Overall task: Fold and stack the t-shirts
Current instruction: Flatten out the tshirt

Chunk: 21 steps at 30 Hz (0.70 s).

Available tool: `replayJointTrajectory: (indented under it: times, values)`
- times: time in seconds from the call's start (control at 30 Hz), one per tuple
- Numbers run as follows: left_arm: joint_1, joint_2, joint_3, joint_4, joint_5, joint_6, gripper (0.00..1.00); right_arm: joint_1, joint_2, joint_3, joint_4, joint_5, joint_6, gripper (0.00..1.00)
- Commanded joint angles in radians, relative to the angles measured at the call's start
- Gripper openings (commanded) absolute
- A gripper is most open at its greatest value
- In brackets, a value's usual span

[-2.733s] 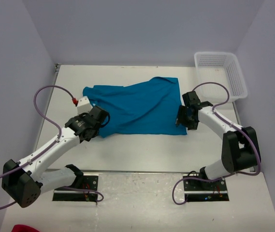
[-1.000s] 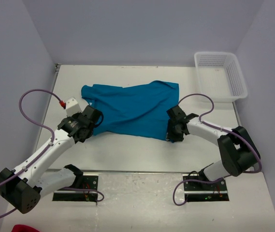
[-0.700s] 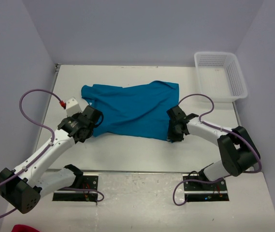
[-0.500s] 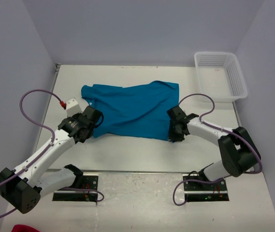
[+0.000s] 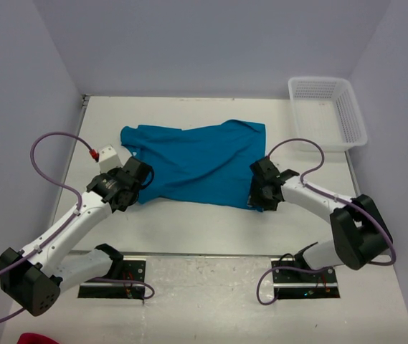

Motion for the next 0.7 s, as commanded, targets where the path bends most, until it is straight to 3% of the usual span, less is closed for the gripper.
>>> replayJointTrajectory:
  times: [0.0, 0.37, 0.67]
  values:
    - [0.009, -0.005, 0.002, 0.006, -0.037, -0.001, 0.0, 0.006, -0.104, -0.029, 0.017, 0.029, 0.076, 0.56]
    - [0.009, -0.008, 0.033, -0.037, -0.067, -0.02, 0.0, 0.006, -0.276, -0.146, 0.068, 0.03, 0.297, 0.59]
    - [0.009, -0.018, 0.022, -0.033, -0.059, -0.018, 0.0, 0.004, -0.197, -0.148, 0.081, 0.05, 0.418, 0.58]
